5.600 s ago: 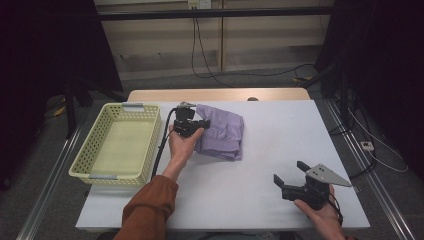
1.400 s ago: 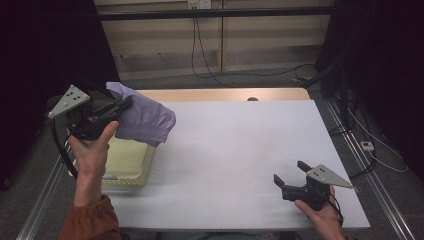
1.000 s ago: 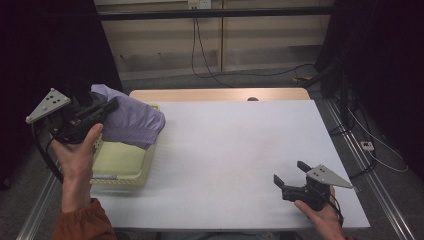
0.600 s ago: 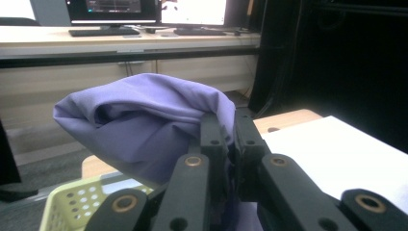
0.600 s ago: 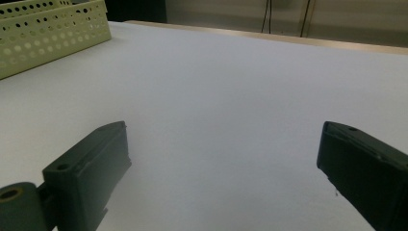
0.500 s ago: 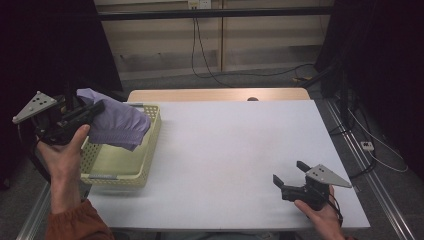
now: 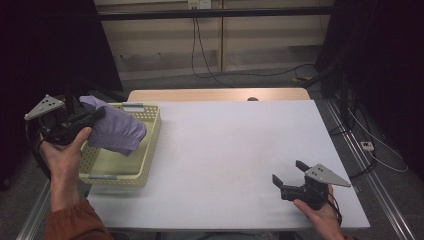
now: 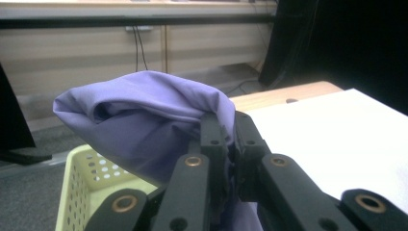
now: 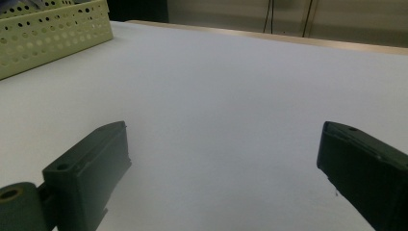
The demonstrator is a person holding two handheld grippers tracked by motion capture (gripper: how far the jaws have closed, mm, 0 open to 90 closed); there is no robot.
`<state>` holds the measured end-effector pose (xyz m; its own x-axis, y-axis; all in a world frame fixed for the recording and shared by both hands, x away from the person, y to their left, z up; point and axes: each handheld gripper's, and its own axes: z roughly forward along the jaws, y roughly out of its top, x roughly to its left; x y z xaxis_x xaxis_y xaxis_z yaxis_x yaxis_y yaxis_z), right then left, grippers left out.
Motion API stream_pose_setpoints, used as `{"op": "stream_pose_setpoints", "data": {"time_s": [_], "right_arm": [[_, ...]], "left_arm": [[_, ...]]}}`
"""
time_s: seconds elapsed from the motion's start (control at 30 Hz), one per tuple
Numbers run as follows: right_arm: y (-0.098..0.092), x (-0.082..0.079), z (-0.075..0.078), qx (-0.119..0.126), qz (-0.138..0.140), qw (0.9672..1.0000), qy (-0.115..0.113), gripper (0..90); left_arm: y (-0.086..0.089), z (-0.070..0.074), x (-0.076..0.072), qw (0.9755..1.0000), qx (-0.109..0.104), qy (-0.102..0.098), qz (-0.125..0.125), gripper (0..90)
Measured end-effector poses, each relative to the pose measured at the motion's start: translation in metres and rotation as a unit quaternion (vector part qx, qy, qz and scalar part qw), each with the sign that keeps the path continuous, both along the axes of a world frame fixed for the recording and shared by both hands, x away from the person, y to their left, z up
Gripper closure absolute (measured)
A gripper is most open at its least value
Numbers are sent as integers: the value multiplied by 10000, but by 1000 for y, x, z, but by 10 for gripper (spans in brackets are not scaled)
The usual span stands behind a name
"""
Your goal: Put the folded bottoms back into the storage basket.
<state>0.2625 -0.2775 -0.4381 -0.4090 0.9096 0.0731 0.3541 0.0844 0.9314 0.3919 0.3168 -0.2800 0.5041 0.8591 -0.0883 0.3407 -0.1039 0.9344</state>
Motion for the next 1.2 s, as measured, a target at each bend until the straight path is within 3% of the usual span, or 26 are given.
{"op": "stream_pose_setpoints", "data": {"time_s": [0.5, 1.0, 1.2], "right_arm": [[0, 0, 0, -5, 4, 10000, -6, 41], [0, 0, 0, 8, -2, 10000, 17, 41], [0, 0, 0, 1, -1, 10000, 11, 41]], "left_arm": [[4, -24, 19, 9984, 176, 523, 78, 855], [-14, -39, 34, 9955, 384, 832, -243, 854], [-14, -49, 41, 9947, 226, 938, -343, 853]]}}
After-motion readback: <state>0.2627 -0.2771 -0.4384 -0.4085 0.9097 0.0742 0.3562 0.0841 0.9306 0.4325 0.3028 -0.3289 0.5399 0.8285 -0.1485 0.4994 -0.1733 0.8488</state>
